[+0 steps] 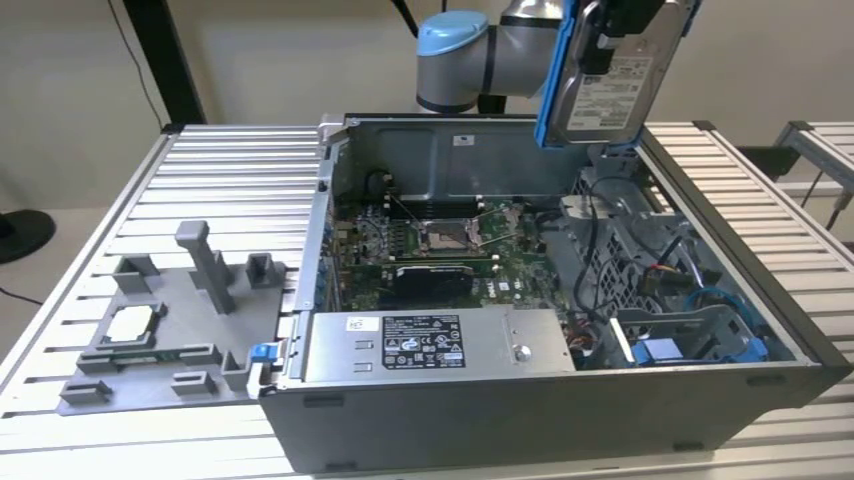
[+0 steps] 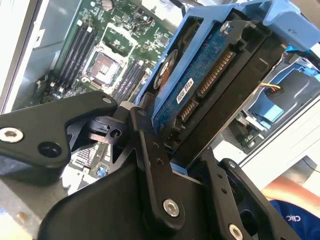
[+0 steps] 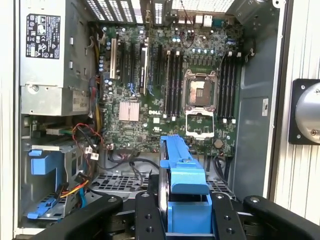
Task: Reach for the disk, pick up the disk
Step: 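Pick up the disk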
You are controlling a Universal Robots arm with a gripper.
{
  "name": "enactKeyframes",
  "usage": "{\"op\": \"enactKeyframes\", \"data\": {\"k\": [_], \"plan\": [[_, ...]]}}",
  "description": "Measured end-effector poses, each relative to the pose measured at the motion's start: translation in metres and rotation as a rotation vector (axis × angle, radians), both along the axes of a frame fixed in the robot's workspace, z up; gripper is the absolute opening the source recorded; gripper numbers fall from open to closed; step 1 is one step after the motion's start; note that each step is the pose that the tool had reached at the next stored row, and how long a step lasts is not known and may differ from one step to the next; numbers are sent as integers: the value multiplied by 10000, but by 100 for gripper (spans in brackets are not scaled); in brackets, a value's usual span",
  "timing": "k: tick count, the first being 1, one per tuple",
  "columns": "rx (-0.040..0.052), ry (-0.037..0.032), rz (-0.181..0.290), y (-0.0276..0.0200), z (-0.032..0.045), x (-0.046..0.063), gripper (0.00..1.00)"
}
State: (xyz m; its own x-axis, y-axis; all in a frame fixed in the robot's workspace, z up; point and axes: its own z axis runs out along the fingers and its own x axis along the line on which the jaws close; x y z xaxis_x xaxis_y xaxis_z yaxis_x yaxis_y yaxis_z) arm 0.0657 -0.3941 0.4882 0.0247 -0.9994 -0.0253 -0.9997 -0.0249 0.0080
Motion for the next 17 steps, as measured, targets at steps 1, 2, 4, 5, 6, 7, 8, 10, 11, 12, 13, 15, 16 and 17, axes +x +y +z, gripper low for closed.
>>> {"op": "enactKeyframes", "data": {"k": [1, 2, 4, 5, 6, 7, 8, 10, 11, 12, 13, 15, 16, 17], "plan": [[0, 0, 0, -6, 0, 0, 0], [0, 0, 0, -11, 0, 0, 0], [1, 0, 0, -22, -1, 1, 0], [0, 0, 0, -27, -1, 1, 0], [0, 0, 0, -32, -1, 1, 0], [0, 0, 0, -39, -1, 1, 0], [0, 0, 0, -44, -2, 1, 0], [0, 0, -1, -55, -2, 2, 0], [1, 0, 0, -60, -3, 2, 0], [1, 0, 0, -64, -3, 2, 0], [1, 0, 0, -69, -3, 2, 0], [1, 0, 0, -78, -3, 3, 0], [1, 0, 0, -82, -3, 3, 0], [0, 0, 0, -86, -4, 3, 0]]}}
